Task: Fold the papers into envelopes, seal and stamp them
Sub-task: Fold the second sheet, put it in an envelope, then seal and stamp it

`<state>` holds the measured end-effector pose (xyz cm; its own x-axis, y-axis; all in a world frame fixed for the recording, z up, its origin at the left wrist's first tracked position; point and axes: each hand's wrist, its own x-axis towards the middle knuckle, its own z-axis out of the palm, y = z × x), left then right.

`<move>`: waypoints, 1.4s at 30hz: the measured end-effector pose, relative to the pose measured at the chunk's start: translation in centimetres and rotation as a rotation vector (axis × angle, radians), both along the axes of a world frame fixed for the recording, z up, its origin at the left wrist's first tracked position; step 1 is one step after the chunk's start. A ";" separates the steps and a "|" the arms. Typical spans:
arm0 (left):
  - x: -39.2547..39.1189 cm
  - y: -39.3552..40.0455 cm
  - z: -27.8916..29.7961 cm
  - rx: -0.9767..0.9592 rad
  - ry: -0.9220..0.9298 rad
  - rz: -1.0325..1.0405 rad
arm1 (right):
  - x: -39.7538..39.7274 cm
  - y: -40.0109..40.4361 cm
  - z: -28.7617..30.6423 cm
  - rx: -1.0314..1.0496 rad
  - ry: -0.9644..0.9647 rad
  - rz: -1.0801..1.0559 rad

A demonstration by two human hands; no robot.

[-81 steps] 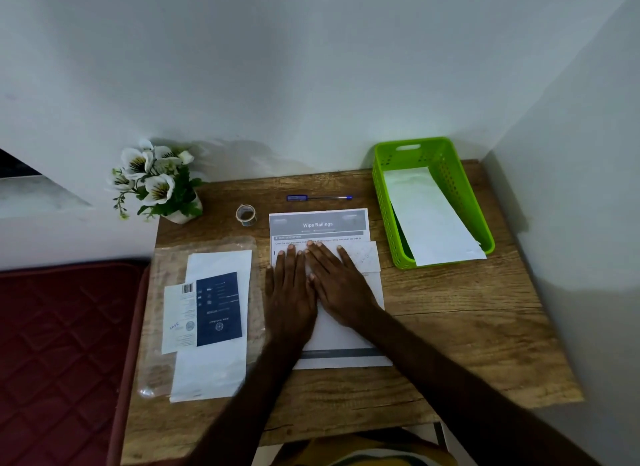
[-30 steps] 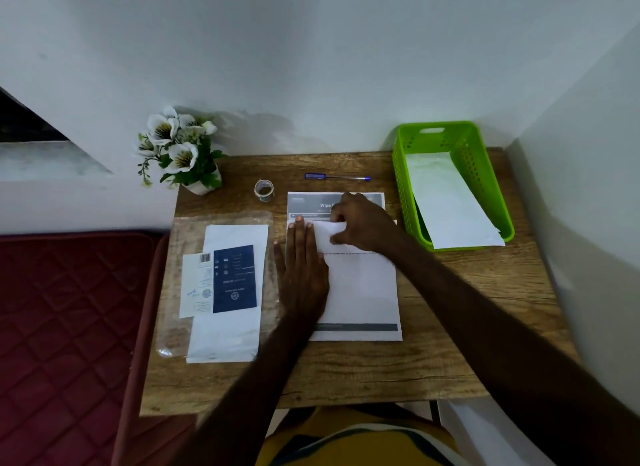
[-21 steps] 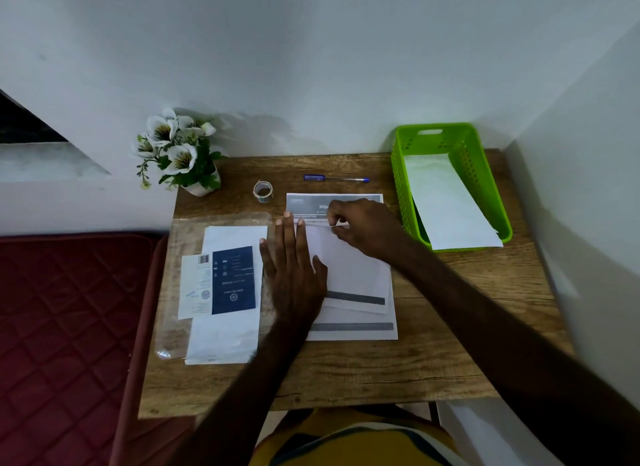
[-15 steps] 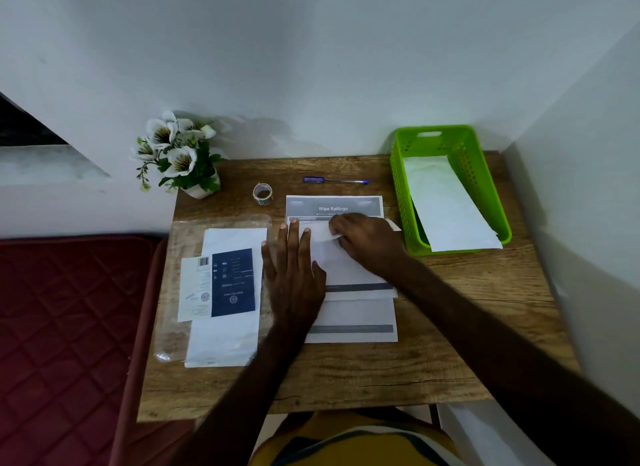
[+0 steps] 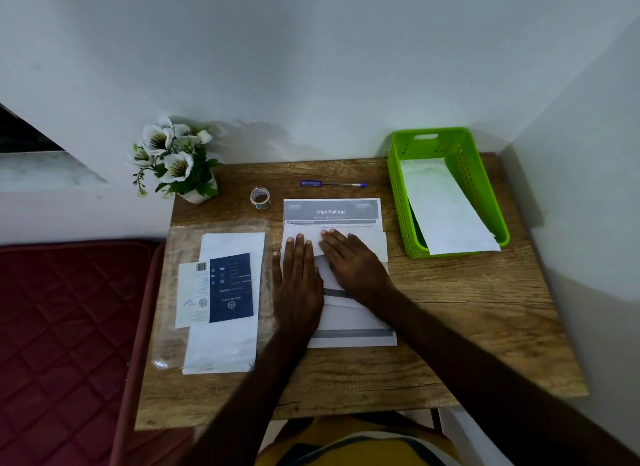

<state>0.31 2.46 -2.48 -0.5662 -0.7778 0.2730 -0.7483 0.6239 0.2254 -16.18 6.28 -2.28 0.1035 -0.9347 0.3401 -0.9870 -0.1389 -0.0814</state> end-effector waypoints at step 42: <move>-0.3 0.8 -0.4 0.184 -0.021 0.026 | -1.1 0.6 3.3 0.260 -0.302 -0.526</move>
<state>0.01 3.30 -2.92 -0.5495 -0.8278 0.1130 -0.7692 0.5540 0.3183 -17.33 6.87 0.97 -0.4542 -0.8901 0.0392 -0.8462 0.4172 -0.3314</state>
